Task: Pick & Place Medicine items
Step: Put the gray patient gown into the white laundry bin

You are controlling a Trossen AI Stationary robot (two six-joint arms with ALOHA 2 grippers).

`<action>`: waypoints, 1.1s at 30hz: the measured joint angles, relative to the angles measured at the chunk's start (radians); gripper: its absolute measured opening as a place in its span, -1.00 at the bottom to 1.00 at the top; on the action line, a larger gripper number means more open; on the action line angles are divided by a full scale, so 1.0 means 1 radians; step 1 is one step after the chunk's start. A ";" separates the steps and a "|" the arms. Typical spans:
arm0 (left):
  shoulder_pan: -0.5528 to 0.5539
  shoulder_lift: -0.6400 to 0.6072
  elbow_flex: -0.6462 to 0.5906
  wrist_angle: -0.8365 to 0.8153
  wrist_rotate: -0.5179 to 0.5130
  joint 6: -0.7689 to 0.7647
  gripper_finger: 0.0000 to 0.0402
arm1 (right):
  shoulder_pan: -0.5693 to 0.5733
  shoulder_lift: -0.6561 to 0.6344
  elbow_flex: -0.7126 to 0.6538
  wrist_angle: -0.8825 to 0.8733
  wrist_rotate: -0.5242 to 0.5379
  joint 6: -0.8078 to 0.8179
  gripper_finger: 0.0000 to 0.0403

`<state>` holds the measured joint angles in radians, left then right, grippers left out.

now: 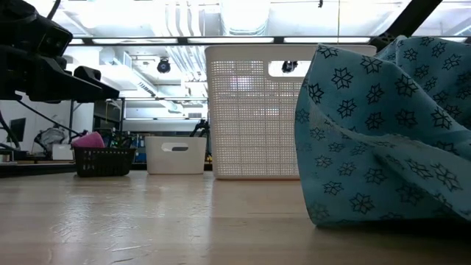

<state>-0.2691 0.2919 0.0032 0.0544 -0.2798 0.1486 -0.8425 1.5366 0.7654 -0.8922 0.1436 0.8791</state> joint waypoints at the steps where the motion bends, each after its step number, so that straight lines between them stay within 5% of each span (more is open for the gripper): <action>1: 0.000 0.000 0.000 0.000 0.000 0.000 0.17 | 0.000 -0.002 0.000 0.002 -0.001 0.000 0.56; 19: 0.000 0.000 0.000 0.000 0.000 0.000 0.17 | 0.001 -0.009 -0.002 -0.010 0.013 -0.049 -0.83; 33: 0.000 0.000 0.000 0.000 0.000 0.000 0.17 | 0.000 -0.064 -0.006 -0.075 0.076 -0.020 -0.83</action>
<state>-0.2691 0.2920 0.0032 0.0544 -0.2795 0.1485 -0.8425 1.4723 0.7592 -0.9675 0.2193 0.8588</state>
